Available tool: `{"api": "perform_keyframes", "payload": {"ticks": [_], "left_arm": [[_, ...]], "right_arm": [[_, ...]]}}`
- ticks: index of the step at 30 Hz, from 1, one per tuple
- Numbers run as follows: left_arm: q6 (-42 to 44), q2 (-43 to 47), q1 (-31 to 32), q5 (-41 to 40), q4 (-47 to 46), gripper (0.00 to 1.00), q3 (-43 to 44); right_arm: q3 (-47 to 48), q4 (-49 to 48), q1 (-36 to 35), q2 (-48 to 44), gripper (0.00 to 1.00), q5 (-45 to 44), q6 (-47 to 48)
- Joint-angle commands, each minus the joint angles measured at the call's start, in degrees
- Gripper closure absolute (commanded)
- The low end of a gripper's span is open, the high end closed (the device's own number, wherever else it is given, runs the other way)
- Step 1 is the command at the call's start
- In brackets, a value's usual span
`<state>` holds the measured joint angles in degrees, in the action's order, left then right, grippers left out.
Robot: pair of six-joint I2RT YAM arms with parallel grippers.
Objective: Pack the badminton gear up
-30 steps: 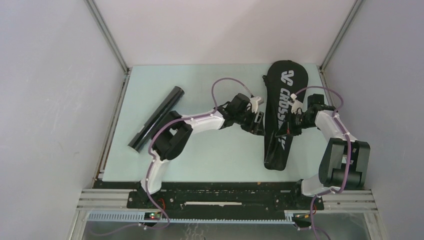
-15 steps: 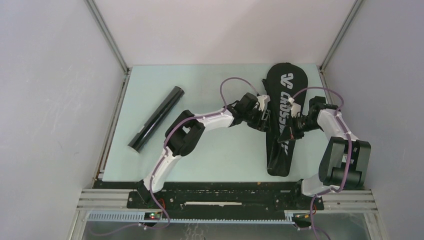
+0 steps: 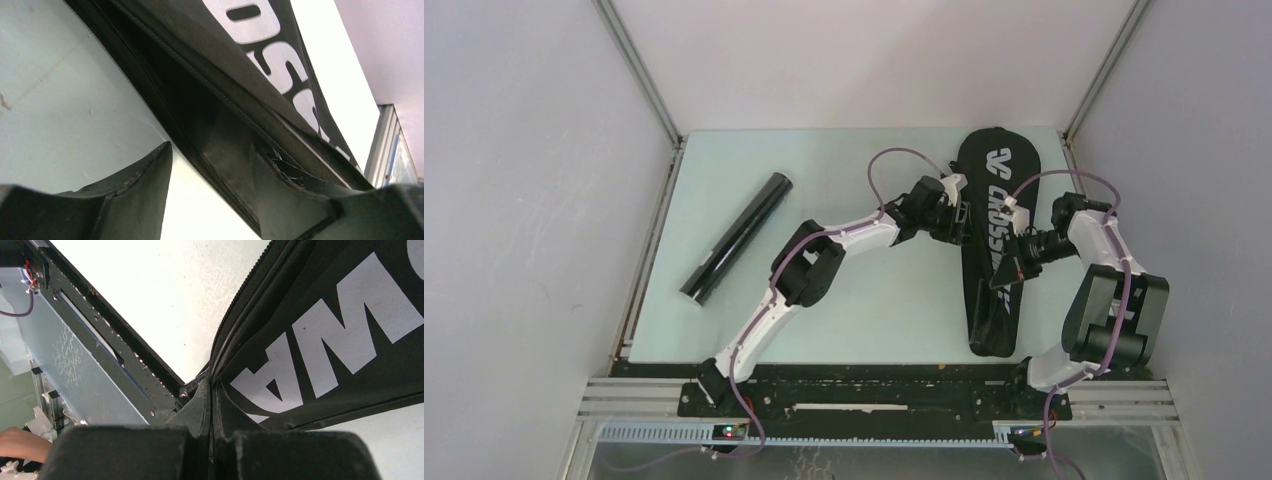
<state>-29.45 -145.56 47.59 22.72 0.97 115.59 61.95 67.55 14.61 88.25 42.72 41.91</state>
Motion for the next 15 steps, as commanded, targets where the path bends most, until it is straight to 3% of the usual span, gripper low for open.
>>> {"api": "perform_keyframes", "payload": {"ticks": [1, 11, 15], "left_arm": [[-3.75, -3.14, -0.29, -0.22, -0.71, 0.39, 5.48], [-6.03, -3.92, 0.37, 1.59, -5.88, 0.43, 3.84], [-6.64, -3.84, 0.45, 3.32, -8.21, 0.5, 2.35]], "right_arm": [[2.17, 3.74, 0.58, 0.51, 1.0, 2.86, 4.03], [6.87, 9.71, 1.69, 3.73, 1.0, 8.92, 7.14], [9.05, 11.83, 2.88, 5.29, 1.0, 10.7, 7.7]]}}
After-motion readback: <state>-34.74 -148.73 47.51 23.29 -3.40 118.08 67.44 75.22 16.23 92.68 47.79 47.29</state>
